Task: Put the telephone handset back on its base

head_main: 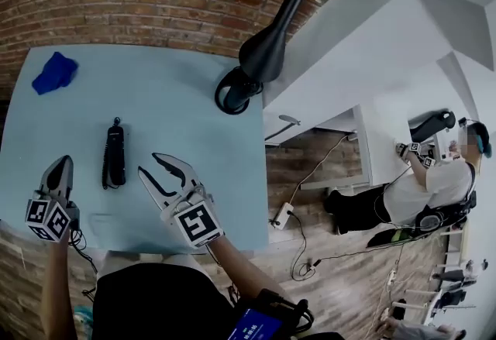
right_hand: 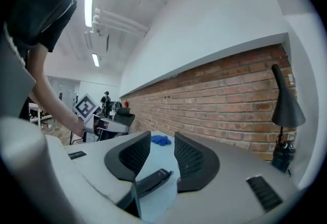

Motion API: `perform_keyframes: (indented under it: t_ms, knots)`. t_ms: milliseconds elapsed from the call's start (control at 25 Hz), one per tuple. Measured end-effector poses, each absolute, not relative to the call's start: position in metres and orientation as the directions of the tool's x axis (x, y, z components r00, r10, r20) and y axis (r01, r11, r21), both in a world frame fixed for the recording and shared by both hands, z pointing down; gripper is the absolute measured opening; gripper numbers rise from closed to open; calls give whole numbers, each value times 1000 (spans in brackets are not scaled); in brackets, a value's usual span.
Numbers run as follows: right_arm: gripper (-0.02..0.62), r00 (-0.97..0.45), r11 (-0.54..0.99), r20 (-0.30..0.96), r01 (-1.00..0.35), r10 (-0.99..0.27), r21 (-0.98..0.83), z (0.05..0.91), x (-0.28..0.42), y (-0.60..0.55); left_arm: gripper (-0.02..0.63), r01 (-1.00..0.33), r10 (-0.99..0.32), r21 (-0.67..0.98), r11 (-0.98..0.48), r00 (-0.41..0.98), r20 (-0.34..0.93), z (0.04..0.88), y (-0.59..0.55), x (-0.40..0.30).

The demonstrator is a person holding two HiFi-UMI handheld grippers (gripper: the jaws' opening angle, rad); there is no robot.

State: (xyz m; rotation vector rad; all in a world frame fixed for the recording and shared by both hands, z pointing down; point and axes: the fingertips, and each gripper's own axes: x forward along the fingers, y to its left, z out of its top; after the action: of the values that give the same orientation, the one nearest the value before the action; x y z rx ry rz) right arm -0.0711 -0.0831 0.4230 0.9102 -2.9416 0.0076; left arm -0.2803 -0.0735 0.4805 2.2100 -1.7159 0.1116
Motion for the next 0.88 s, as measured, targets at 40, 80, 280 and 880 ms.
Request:
perform_keyframes:
  t_ms: [40,80,280,880]
  knots:
    - [152,-831,832,32,-555,-555,4,410,-79,-87,31,-952,-932,186,-244,283,227,460,-73,-279]
    - [152,-837,837,3,-547,-547,-17,396,-87,-91,29,-950,-935,156,-272,298,190,439,-73,-278]
    - [82,-845,860,-161,-503,-510,-80,334,-108,-102,29,-943,-943,41,-329,331,32,361,-70,-271]
    - [18,-876,876,19,-482,-482,-24,414,-139,-47,29,-929,-922,52,-367,371,113,423,-39,-238]
